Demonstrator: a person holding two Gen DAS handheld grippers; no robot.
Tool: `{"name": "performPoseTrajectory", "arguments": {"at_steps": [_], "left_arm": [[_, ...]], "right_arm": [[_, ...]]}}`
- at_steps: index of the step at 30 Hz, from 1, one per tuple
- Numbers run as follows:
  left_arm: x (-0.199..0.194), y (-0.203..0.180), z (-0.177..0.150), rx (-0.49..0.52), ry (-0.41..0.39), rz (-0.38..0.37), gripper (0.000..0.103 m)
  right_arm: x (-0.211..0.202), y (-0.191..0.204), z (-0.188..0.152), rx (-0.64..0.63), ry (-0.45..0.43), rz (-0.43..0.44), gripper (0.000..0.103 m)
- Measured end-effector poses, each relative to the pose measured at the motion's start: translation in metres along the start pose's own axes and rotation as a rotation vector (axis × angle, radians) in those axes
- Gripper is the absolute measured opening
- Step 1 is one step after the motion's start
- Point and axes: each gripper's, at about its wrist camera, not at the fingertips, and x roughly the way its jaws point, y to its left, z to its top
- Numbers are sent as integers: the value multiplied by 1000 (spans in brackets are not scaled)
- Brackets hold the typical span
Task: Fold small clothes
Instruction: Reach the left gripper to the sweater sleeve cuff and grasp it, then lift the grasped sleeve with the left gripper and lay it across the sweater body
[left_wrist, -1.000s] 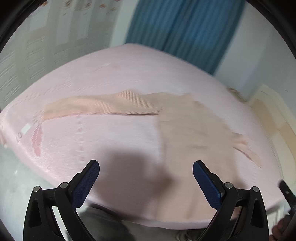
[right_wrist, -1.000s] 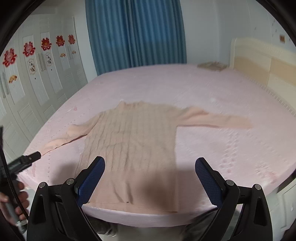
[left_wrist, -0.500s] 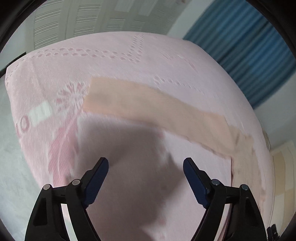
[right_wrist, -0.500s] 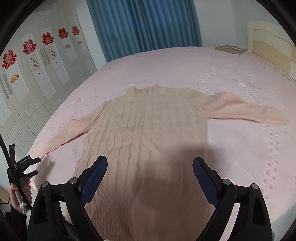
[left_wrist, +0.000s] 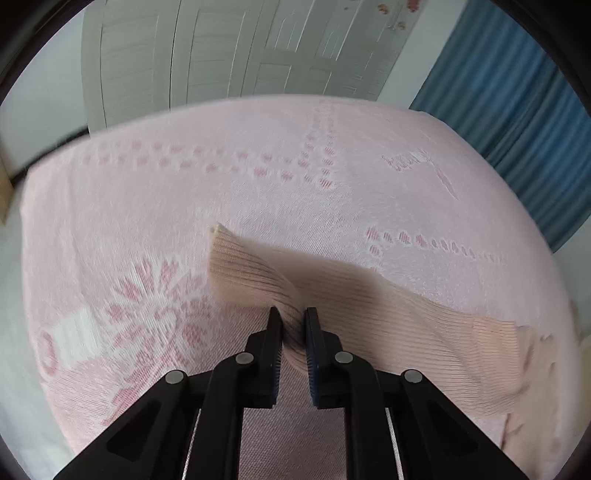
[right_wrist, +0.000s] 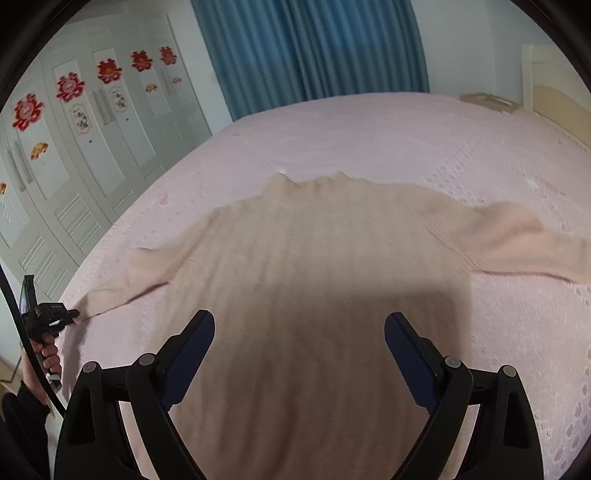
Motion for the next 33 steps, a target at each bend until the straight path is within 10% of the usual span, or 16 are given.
{"name": "performPoseTrajectory", "arguments": {"at_steps": [7,16,26,30,33], "left_arm": [[-74,-93,3,155,-113,-43,11],[-156,-316,-59,478,-171,-268,11],[-141,-520,-246,834,63,-440,12],[-118,-523,-291,905,268,-544,16],[-125,-516,-285,864,236,-559,33]], "right_arm": [[-18,-53,-7,45,-36,-105,92],[-63,-124,8,184,-153,-30,92],[-81,-189,12,353,-221,81,92],[-77,-191,12,342,-204,93,92],[-78,-182,11,280,-206,78,92]]}}
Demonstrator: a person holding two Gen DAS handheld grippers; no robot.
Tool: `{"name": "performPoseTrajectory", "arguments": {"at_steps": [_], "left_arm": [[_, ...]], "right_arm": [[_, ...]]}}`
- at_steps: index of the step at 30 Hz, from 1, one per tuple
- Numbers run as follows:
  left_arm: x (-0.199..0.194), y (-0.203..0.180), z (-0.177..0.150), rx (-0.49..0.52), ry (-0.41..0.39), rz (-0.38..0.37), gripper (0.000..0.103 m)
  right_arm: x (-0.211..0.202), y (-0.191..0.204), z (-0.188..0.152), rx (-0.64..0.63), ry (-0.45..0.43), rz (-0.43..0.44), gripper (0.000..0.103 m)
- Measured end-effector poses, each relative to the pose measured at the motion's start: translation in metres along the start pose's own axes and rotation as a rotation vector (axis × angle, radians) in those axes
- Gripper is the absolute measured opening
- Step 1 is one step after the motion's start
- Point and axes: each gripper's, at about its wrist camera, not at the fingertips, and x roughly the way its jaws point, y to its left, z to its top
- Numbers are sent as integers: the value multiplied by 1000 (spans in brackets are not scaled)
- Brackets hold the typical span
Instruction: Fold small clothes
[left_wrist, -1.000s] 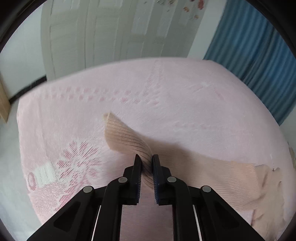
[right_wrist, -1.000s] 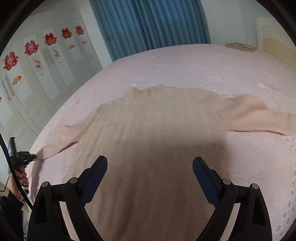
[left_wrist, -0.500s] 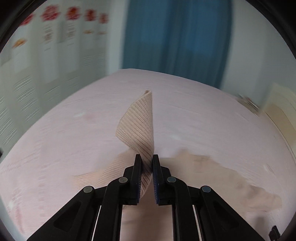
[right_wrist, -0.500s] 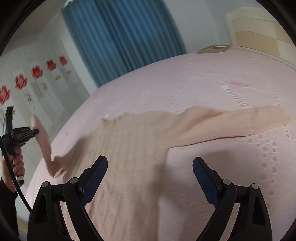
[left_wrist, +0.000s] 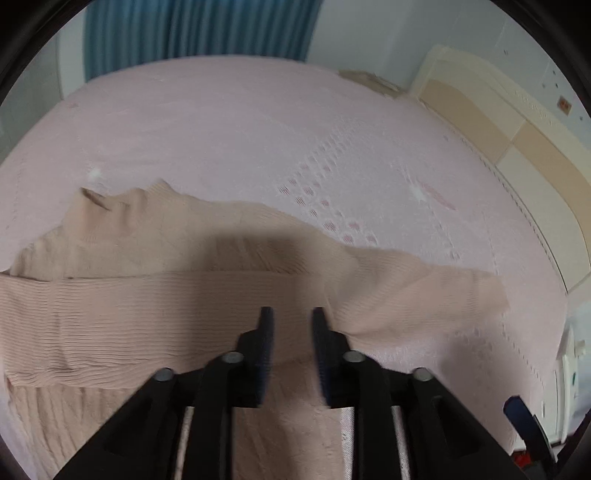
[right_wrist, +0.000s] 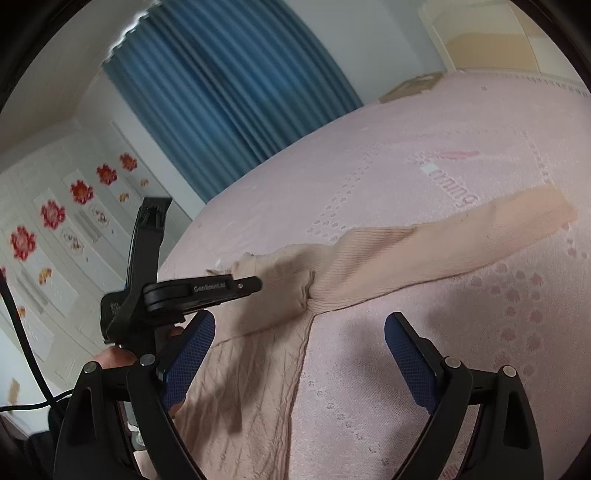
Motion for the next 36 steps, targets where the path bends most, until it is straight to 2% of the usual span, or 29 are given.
{"name": "performPoseTrajectory", "arguments": {"at_steps": [1,3,5,8,13,15,17,20,23,28,31,36], "left_arm": [[-5,10,3,-14,-18,13,41],[-20,39,9,-44,-55,27,69],[-39,69,3,-75,-109,69,74],[-54,115,-12,-112,-126,169,74],[-57,200,-47,-192,-86,322,73],[-51,223,-60,-225,-61,342,73],[-46,242,-71,-250,-49,328,73],[-38,250,-88,-233,-47,338,73],[-47,249,-104,-185,-105,360,76],[-46,260,-105,-224,-92,348,83],[-43,257,-104,-212,-90,368,84],[-40,249,-101,-184,-88,409,84]], "right_arm": [[2,4,-1,-23,5,-3,92],[7,11,-4,-62,21,-19,92],[10,16,-7,-105,35,-43,92],[12,24,-14,-150,44,-59,92],[24,29,-20,-157,71,-86,92],[32,31,-24,-157,94,-98,92],[42,34,-30,-160,122,-107,92],[61,42,-41,-186,176,-134,92],[84,52,-59,-235,244,-163,92],[116,64,-85,-285,323,-233,92],[116,71,-89,-328,305,-263,92],[115,68,-91,-320,309,-269,92]]}}
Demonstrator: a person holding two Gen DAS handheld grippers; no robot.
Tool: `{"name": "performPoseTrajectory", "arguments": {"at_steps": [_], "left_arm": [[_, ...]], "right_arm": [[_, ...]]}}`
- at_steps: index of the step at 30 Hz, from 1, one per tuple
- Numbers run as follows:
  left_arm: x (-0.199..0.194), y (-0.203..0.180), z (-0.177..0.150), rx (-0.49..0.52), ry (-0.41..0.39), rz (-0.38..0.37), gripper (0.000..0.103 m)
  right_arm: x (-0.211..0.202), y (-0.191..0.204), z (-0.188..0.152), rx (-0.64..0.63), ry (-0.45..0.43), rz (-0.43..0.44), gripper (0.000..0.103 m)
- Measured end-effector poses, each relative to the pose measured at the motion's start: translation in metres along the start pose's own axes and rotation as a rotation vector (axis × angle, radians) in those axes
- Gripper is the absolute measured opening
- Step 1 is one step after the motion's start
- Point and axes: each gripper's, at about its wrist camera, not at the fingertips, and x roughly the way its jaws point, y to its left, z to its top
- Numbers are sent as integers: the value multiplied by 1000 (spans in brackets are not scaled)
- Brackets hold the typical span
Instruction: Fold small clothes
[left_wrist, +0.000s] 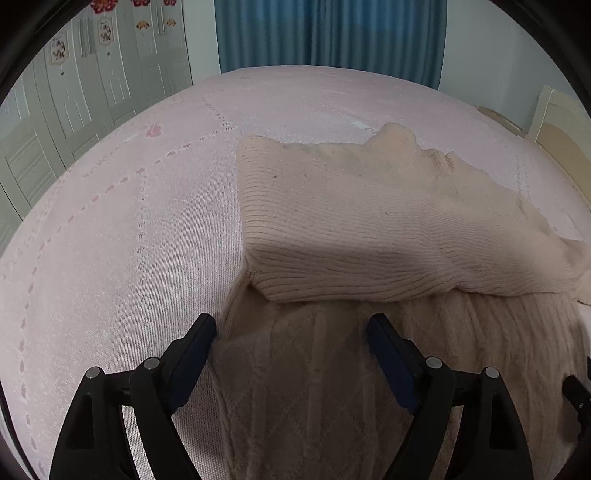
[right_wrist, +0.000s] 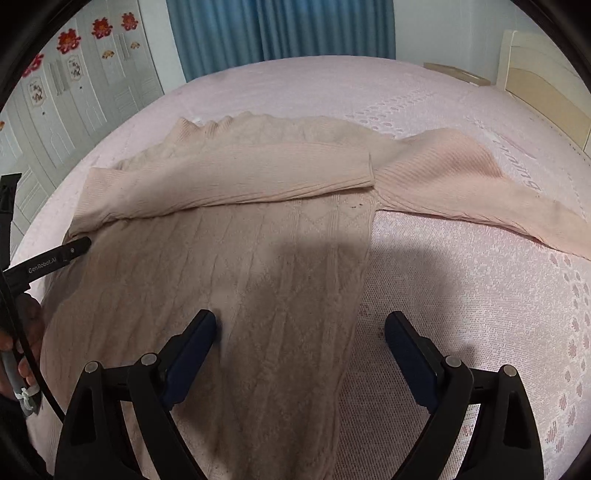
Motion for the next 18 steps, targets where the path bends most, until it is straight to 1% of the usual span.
{"name": "performPoseTrajectory", "arguments": {"at_steps": [6,10,13,14,16,18], "left_arm": [[-3,-3,1,7,-10,15,84],[-2,-5,2,6,-11,24,84],[-3,-7,2,10,-18,32,84],[-5,-7,2,6,-27,29,84],[-14,-5,2,-14,-72,-12,84],[-24,-4,2,-30,-133,-43,84]], "right_arm": [[-4,-1,-2,7,-18,-19,92],[-4,-1,-2,18,-33,-37,90],[-4,-3,0,25,-32,-36,90],[-4,-3,-1,24,-32,-38,90],[-4,-2,0,22,-32,-40,90],[-4,-2,0,26,-36,-41,90]]}}
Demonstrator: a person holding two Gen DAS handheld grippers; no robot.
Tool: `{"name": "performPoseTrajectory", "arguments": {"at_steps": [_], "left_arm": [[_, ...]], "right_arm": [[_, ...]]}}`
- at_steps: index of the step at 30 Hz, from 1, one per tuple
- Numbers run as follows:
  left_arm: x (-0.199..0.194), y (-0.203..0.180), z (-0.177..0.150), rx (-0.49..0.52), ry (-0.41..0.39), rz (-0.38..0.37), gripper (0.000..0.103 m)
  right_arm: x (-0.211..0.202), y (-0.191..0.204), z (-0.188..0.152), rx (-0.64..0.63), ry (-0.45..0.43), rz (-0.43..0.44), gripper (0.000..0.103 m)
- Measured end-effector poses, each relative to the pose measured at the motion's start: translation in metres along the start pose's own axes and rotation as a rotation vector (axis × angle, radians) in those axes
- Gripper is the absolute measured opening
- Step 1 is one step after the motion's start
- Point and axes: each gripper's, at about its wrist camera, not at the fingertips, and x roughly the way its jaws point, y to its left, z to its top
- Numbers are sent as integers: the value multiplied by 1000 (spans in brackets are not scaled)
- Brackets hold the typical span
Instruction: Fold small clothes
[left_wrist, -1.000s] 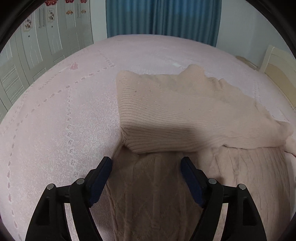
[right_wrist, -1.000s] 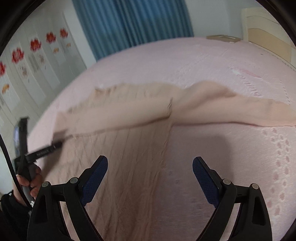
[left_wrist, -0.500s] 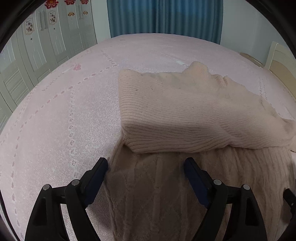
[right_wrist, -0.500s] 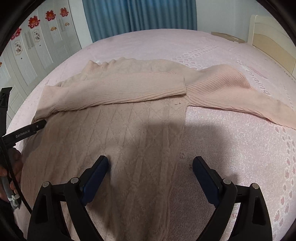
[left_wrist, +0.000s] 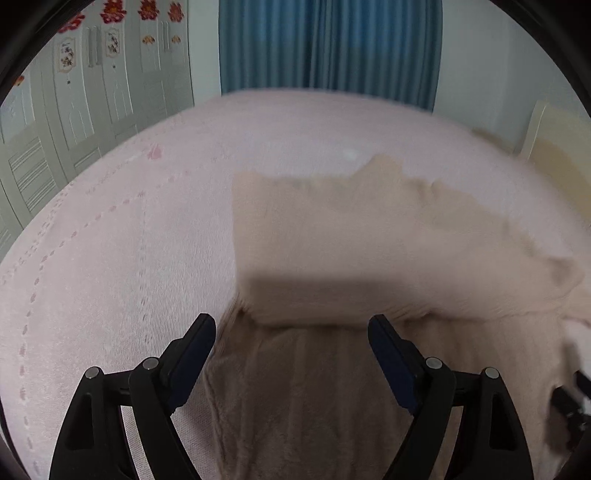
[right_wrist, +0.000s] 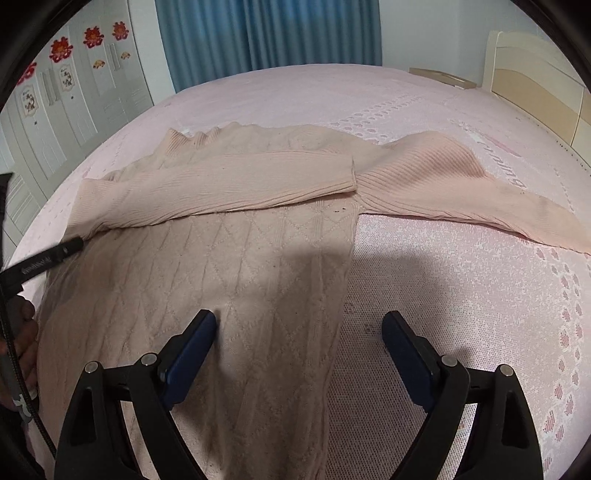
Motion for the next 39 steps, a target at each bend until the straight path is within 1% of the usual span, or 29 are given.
{"name": "performPoseTrajectory", "arguments": {"at_steps": [2,3,7,14,28,34,37,39], "left_arm": [[-4,-3,0,9,-26,-6,84],[-4,-5,-1,19,-27,-7,84],[2,-9,-2,41,-3,-1,84],[8,-8,-1,21,30,-11,84],[11,-8,-3,29,48,-5,84],[15,-10,-3,38,65,8,84],[18,-11,-4,44,80,19,84],[19,-11,-4,41,85,21,84]], "right_arm": [[0,0,0,5,-2,0,90],[0,0,0,6,-2,0,90],[-1,-1,0,6,-7,-2,90],[-1,-2,-1,11,-8,2,90],[-1,-3,0,17,-7,6,90],[-1,-3,0,18,-7,7,90],[-3,-4,0,29,-20,-9,90],[-6,-9,-1,61,-40,-25,90]]}}
